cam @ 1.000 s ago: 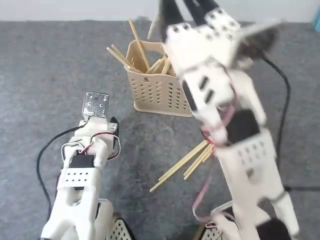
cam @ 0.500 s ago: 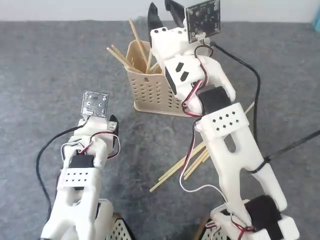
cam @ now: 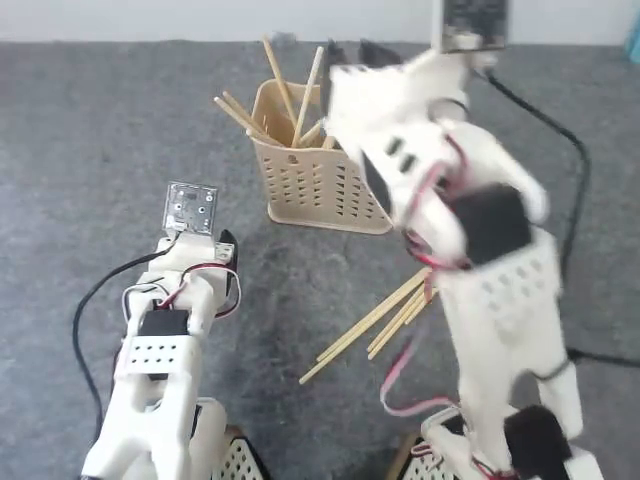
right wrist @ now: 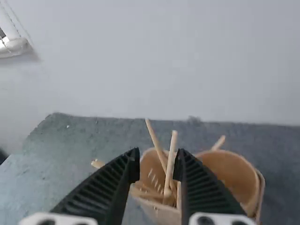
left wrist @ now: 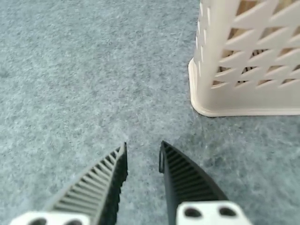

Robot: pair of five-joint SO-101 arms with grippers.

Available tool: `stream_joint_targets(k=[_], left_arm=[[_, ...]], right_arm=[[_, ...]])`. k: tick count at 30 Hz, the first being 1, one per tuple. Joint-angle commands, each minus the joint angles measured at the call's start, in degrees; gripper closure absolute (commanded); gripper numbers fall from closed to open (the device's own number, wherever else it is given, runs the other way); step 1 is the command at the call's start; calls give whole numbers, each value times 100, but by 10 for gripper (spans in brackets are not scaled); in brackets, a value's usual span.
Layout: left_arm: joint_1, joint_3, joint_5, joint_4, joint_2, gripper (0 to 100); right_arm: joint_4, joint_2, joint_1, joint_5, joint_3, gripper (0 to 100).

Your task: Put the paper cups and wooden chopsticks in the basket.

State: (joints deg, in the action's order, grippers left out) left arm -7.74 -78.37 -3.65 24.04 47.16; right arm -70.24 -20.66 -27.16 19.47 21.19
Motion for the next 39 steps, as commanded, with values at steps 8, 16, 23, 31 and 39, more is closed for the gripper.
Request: stream_joint_targets(k=[8, 16, 23, 31, 39], left_arm=[[-18, 40, -97, -141, 211, 894], [-18, 40, -97, -132, 211, 894], [35, -4, -97, -114, 237, 895], [281, 338, -536, 782, 237, 895], [281, 338, -536, 774, 237, 895]], right_arm=[[-3301, -1209, 1226, 624, 299, 864], [-3231, -2985, 1640, 589, -2769, 865], [-1684, -3749, 2308, 580, -5723, 866], [488, -2457, 3213, 141, -6778, 866], [1754, 303, 3600, 185, -5697, 866]])
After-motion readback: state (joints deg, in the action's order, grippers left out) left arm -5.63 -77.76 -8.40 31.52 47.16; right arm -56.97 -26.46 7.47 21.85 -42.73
